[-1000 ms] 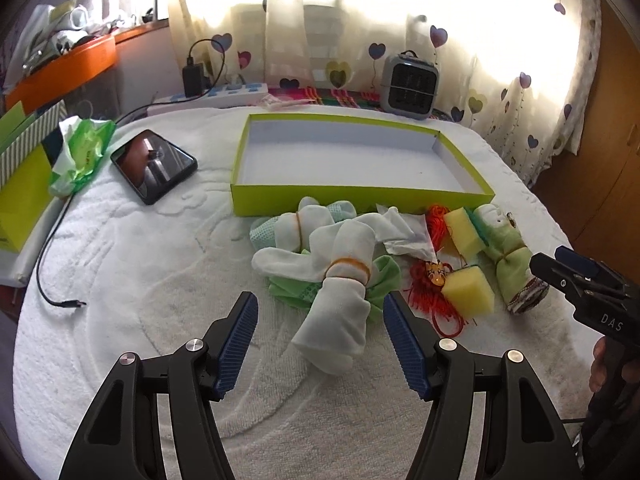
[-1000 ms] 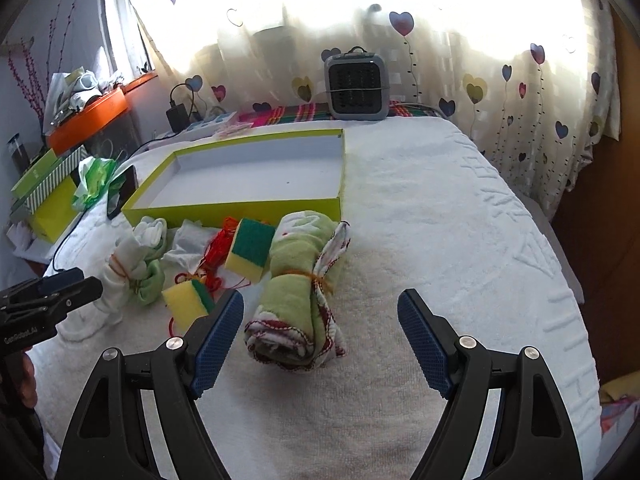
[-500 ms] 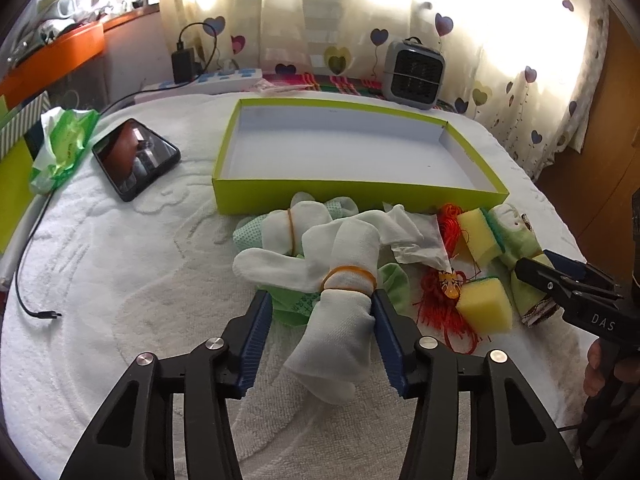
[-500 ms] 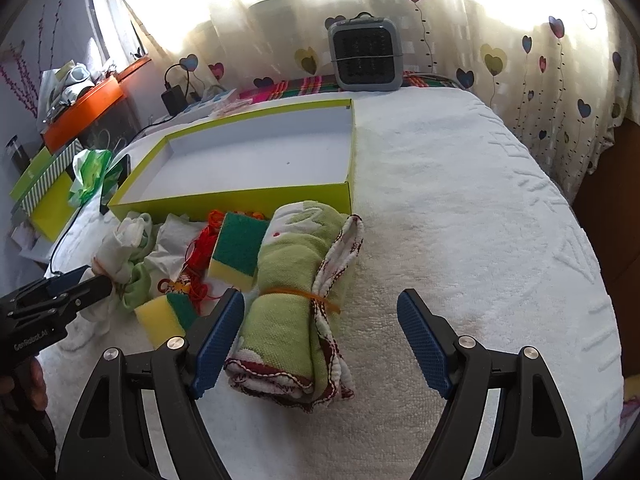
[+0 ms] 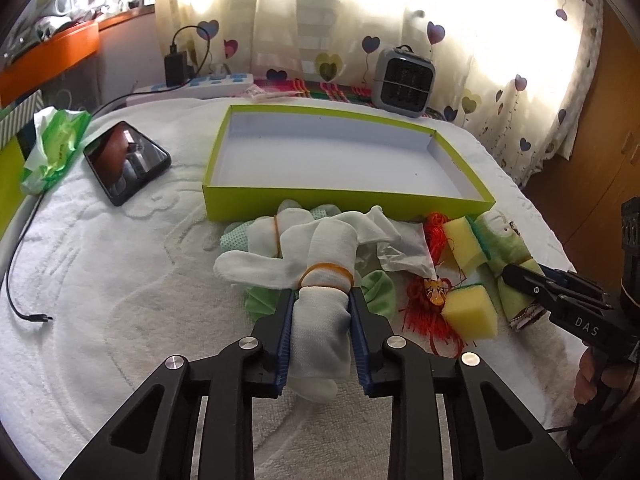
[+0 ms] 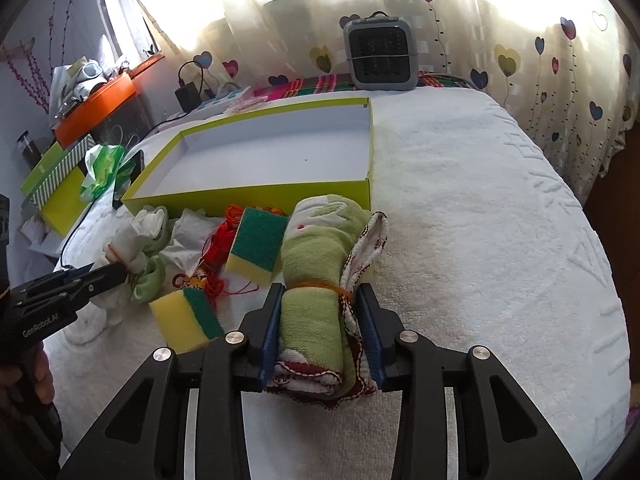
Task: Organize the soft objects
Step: 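Grasp the white sock bundle with the left tool while the right tool grasps the green rolled towel, then carry the sock bundle with the left tool while the right tool carries the towel into the green box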
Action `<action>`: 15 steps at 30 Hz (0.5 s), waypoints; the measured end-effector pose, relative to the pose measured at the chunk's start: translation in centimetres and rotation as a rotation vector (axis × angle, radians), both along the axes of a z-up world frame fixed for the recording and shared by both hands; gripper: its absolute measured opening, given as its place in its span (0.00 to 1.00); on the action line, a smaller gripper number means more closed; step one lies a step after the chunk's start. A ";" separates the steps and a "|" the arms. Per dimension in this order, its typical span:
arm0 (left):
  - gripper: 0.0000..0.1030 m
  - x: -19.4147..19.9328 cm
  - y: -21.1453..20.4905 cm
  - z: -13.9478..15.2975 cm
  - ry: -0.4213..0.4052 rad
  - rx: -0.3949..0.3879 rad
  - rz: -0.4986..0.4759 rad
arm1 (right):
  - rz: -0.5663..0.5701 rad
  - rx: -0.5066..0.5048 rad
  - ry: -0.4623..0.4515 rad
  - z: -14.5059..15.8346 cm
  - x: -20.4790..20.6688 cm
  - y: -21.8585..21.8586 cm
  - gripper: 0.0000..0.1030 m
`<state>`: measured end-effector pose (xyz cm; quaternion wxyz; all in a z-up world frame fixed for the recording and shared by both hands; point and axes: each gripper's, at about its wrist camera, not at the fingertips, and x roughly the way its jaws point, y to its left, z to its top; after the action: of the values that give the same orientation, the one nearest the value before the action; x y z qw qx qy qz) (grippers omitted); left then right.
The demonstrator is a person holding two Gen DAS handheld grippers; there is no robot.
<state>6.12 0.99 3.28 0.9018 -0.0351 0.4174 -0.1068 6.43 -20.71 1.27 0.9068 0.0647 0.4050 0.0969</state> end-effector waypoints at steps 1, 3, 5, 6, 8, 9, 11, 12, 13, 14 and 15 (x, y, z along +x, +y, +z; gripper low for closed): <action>0.24 0.0 0.1 0.1 -0.004 0.000 0.004 | 0.000 -0.002 -0.002 0.0 -0.1 0.0 0.33; 0.24 -0.2 0.4 0.5 -0.010 -0.003 0.010 | -0.001 -0.004 -0.008 0.2 -0.2 0.0 0.32; 0.24 -0.3 0.6 0.9 -0.017 -0.005 0.013 | -0.006 -0.005 -0.012 0.3 -0.3 0.0 0.32; 0.24 -0.3 0.7 1.0 -0.019 -0.004 0.015 | -0.008 -0.003 -0.015 0.5 -0.4 -0.1 0.31; 0.24 -0.3 0.9 1.4 -0.026 -0.004 0.015 | -0.009 -0.002 -0.023 0.8 -0.5 -0.2 0.31; 0.24 -0.4 0.9 1.6 -0.030 -0.005 0.017 | -0.010 -0.004 -0.030 1.1 -0.6 -0.2 0.31; 0.24 -0.5 1.1 2.0 -0.038 -0.007 0.019 | -0.011 -0.007 -0.042 1.6 -0.7 -0.2 0.31; 0.24 -0.5 1.2 2.3 -0.043 -0.007 0.020 | -0.013 -0.006 -0.049 1.9 -0.8 -0.2 0.31; 0.24 -0.4 1.3 2.5 -0.047 -0.008 0.021 | -0.013 -0.008 -0.054 2.2 -0.8 -0.3 0.31; 0.24 -0.3 1.4 2.9 -0.052 -0.011 0.019 | -0.013 -0.012 -0.057 2.4 -0.7 -0.3 0.31; 0.24 -0.2 1.5 3.1 -0.057 -0.011 0.016 | -0.015 -0.015 -0.062 2.8 -0.6 -0.3 0.31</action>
<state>5.92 2.48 6.43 0.9139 -0.0407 0.3906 -0.1027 5.83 -20.99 4.03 0.9202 0.0579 0.3767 0.0891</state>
